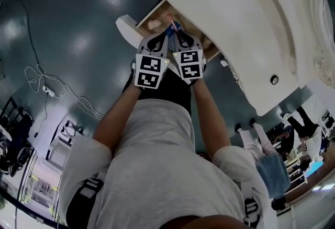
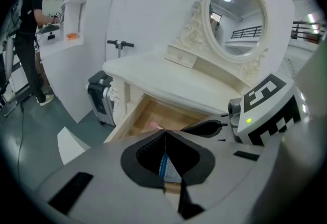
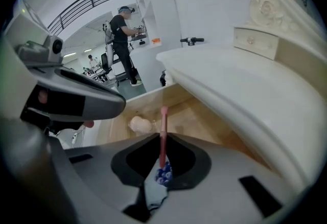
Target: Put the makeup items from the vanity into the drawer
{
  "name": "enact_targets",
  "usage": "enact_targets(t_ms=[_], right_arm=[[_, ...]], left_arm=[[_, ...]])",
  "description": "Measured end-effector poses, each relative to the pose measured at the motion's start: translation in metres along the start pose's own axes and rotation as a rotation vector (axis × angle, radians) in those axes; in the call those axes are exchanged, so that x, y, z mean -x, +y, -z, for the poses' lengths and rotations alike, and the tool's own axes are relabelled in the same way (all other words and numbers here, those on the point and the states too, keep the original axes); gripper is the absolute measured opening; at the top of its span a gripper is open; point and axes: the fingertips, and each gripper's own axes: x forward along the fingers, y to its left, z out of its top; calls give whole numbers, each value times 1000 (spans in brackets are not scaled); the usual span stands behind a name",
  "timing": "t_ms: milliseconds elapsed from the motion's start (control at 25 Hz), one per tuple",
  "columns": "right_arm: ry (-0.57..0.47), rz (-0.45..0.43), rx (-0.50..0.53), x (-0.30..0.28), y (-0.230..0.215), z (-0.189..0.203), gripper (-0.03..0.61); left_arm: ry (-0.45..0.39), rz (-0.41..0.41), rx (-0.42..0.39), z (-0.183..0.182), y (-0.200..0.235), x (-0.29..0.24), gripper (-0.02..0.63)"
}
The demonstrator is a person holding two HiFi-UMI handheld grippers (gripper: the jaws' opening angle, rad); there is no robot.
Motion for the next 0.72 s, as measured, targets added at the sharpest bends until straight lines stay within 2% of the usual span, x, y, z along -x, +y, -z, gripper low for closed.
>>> enact_targets(t_ms=[240, 400, 600, 720], right_arm=[[36, 4, -33, -10, -1, 16, 49], [62, -3, -7, -19, -1, 23, 49], [91, -54, -54, -30, 6, 31, 49], [106, -53, -51, -35, 6, 39, 49]], left_arm=[[39, 30, -20, 6, -3, -8, 8], [48, 37, -41, 7, -4, -7, 6], [73, 39, -57, 14, -1, -2, 8], [73, 51, -74, 14, -2, -1, 7]])
